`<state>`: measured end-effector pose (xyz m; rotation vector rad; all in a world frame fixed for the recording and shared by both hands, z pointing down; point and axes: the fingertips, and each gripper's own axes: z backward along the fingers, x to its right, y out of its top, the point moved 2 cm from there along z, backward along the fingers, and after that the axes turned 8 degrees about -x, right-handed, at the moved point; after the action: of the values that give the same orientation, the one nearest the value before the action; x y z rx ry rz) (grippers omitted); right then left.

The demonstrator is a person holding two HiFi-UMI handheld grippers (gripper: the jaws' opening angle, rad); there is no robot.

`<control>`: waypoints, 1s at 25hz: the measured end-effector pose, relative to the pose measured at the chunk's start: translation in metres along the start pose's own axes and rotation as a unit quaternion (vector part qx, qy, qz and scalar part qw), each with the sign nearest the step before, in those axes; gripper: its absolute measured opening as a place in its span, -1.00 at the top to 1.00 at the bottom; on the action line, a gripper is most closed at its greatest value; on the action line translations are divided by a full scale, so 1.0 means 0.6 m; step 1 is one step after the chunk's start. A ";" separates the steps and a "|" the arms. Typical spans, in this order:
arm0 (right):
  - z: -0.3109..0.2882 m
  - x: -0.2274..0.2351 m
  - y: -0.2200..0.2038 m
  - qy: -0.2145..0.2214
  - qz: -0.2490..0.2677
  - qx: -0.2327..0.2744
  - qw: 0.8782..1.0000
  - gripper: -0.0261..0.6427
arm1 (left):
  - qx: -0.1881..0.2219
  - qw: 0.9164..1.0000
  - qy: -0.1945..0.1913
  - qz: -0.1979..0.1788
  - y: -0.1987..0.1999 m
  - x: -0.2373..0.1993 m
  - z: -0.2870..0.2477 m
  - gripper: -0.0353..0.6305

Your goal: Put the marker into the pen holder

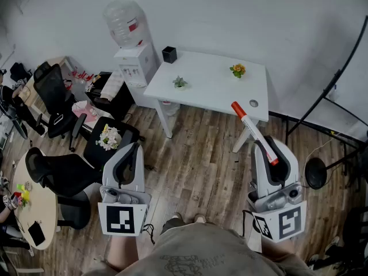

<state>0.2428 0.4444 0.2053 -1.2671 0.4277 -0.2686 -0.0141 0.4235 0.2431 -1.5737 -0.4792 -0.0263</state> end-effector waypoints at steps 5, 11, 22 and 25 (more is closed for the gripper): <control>-0.007 -0.003 -0.004 0.022 -0.020 -0.002 1.000 0.62 | -0.009 1.000 -0.002 -0.002 -0.006 -0.002 -0.006 0.89; -0.005 -0.020 -0.012 0.044 -0.018 -0.024 0.999 0.62 | -0.009 1.000 0.001 -0.006 -0.001 -0.001 0.006 0.89; 0.028 -0.017 -0.024 0.052 -0.036 -0.039 0.997 0.62 | -0.031 1.000 0.002 -0.004 -0.015 0.031 0.041 0.89; 0.026 -0.023 -0.034 0.058 -0.039 -0.045 0.997 0.62 | -0.043 0.999 0.000 -0.001 -0.030 0.031 0.045 0.89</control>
<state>0.2384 0.4579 0.2310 -1.3627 0.4941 -0.3945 -0.0103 0.4544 0.2641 -1.6580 -0.4850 -0.0480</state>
